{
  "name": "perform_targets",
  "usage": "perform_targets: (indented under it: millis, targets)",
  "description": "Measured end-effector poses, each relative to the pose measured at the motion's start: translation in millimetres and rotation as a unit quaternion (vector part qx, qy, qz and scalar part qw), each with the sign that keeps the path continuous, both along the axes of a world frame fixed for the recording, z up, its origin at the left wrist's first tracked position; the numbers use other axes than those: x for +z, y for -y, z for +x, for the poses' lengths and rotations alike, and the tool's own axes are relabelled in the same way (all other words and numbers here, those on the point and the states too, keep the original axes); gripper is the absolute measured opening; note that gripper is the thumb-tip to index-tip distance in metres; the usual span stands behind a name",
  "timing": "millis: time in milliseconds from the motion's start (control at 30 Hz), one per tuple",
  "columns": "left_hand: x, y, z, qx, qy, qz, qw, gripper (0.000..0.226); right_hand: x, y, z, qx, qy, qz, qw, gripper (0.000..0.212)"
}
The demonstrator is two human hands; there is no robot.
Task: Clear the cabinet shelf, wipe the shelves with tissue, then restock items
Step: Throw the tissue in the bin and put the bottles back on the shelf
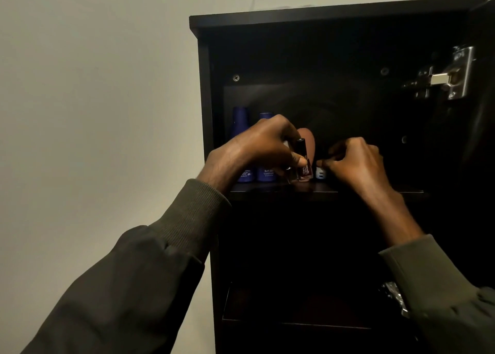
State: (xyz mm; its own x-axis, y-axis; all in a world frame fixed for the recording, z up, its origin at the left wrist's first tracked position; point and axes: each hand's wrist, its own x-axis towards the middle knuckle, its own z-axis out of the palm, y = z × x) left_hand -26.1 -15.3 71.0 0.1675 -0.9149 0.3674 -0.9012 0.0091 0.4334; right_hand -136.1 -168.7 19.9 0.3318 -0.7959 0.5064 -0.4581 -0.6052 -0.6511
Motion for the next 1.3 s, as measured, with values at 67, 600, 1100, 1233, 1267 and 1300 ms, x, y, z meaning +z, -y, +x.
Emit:
perform_targets:
  millis: [67, 600, 1100, 1233, 1267, 1300]
  targets:
    - [1.3, 0.5, 0.0, 0.000, -0.006, 0.002, 1.000, 0.023, -0.3, -1.3, -3.3, -0.002, 0.010, -0.004, 1.000, 0.036]
    - [6.3, 16.5, -9.6, -0.023, 0.016, -0.001, 1.000, 0.028, 5.0, -38.2, -63.2, 0.272, 0.060, -0.006, 0.960, 0.043]
    - [4.9, 26.8, -12.1, -0.044, -0.033, -0.024, 0.998, 0.019, 1.6, -17.1, -60.5, 0.124, 0.070, -0.067, 0.988, 0.046]
    - [4.2, 27.1, -9.7, -0.041, -0.029, -0.023, 0.998, 0.018, -1.9, -2.7, -54.8, 0.048, 0.061, -0.073, 0.994, 0.051]
    - [3.8, 26.8, -10.1, -0.040, -0.029, -0.021, 0.999, 0.018, -2.5, 0.2, -53.0, 0.035, 0.056, -0.074, 0.995, 0.051]
    - [3.3, 26.6, -10.4, -0.038, -0.030, -0.017, 0.999, 0.017, -2.8, 2.3, -50.8, 0.025, 0.050, -0.074, 0.996, 0.050]
